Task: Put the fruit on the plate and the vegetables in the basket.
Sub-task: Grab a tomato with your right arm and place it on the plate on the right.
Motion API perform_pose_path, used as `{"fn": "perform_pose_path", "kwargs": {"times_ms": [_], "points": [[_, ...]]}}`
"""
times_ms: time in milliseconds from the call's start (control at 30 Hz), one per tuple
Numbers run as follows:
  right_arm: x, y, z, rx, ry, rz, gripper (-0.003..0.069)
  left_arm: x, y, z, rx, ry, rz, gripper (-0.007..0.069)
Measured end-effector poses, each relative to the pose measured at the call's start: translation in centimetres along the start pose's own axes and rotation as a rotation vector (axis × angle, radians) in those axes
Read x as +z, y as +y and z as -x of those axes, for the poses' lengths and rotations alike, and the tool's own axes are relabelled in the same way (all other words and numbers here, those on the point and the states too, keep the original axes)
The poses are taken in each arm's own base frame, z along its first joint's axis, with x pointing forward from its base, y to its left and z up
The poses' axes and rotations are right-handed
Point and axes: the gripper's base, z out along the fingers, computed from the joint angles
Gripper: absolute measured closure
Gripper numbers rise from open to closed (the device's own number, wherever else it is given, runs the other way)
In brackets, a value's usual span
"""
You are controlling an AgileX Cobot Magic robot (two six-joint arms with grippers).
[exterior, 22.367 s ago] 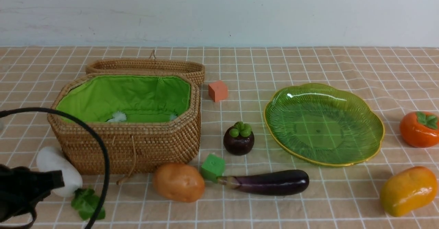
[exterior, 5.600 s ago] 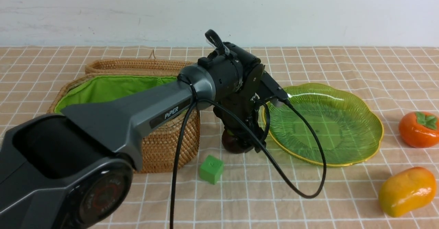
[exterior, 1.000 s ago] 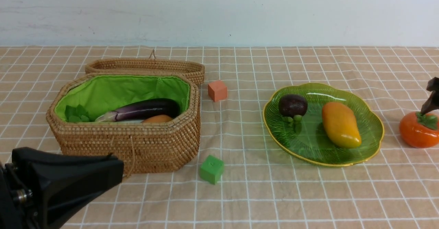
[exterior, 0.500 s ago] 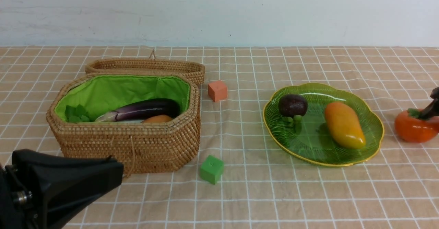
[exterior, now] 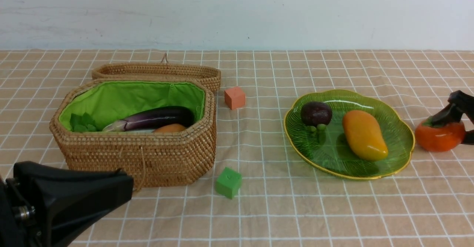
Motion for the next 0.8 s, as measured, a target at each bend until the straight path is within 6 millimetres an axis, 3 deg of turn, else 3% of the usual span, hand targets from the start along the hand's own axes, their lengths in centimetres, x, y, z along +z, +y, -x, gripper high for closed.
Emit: {"fn": "perform_pose_path", "kwargs": {"times_ms": [167, 267, 500, 600, 700, 800], "points": [[0.4, 0.7, -0.1, -0.023, -0.006, 0.005, 0.0084, 0.0, 0.0, 0.0, 0.000, 0.002, 0.000, 0.0627], [0.3, 0.7, 0.0, -0.026, -0.015, -0.001, 0.0146, 0.0, 0.0, 0.0, 0.000, 0.003, 0.000, 0.0627], [0.2, 0.5, 0.0, -0.058, -0.015, -0.016, 0.0150, 0.0, 0.0, -0.1, 0.000, 0.011, 0.000, 0.0627], [-1.4, 0.8, 0.4, -0.093, -0.022, -0.015, 0.0150, 0.0, 0.0, -0.1, 0.000, 0.011, 0.000, 0.0625], [-3.9, 2.3, 0.9, -0.127, -0.047, 0.015, 0.0150, 0.0, 0.0, -0.1, 0.000, 0.011, 0.000, 0.0625], [-7.0, 6.9, 0.3, -0.239, -0.043, 0.110, 0.0150, 0.0, 0.0, -0.1, 0.000, 0.011, 0.000, 0.0625]]}}
